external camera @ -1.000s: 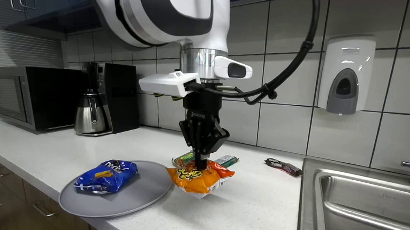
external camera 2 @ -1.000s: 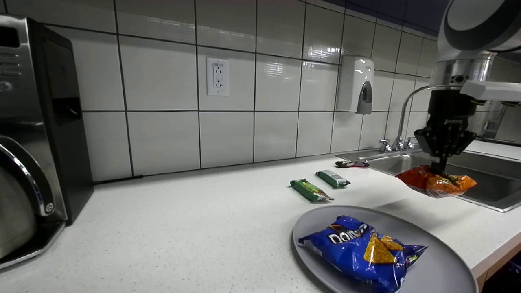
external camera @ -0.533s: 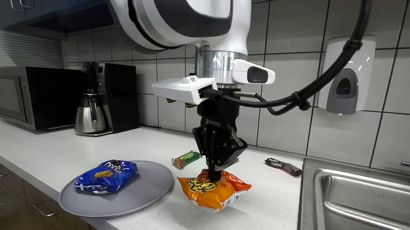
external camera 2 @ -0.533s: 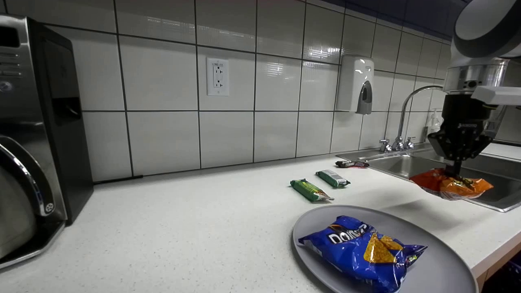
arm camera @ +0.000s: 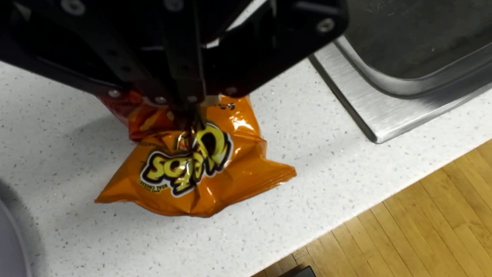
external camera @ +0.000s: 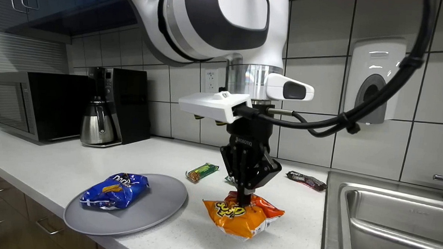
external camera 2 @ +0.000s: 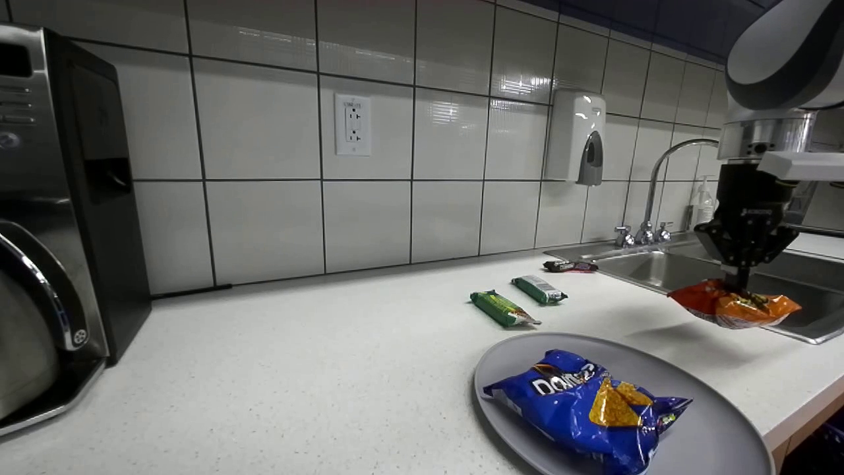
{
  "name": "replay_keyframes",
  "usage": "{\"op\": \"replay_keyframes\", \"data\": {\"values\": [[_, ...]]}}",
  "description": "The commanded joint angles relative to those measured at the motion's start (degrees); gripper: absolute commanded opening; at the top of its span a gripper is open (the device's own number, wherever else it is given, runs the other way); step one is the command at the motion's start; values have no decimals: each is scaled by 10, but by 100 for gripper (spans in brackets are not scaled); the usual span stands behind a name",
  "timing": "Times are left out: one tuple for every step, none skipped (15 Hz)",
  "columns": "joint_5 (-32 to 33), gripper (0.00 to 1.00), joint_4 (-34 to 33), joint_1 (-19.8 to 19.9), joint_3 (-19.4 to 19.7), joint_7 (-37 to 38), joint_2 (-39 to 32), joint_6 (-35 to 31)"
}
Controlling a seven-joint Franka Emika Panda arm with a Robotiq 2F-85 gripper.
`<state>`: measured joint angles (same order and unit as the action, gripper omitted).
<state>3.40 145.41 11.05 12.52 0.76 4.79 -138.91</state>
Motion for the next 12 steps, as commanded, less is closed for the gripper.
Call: {"op": "replay_keyframes", "data": {"values": [[5,0,-26,9,2,-7,-30,2],[5,0,-28,9,3,-5,-36,1],[4,0,-30,9,4,-5,-42,0],[4,0,-32,9,5,-4,-48,0],[4,0,-33,9,6,-3,-53,-1],[4,0,-35,9,7,-3,-58,-1],[3,0,-36,9,8,-2,-62,-1],[3,0,-37,9,9,-2,-65,-1],[1,8,-37,9,9,0,-67,-1],[2,28,-37,9,9,0,-67,-1],[3,34,-38,9,9,2,-66,0],[3,42,-37,8,9,3,-63,0]]}}
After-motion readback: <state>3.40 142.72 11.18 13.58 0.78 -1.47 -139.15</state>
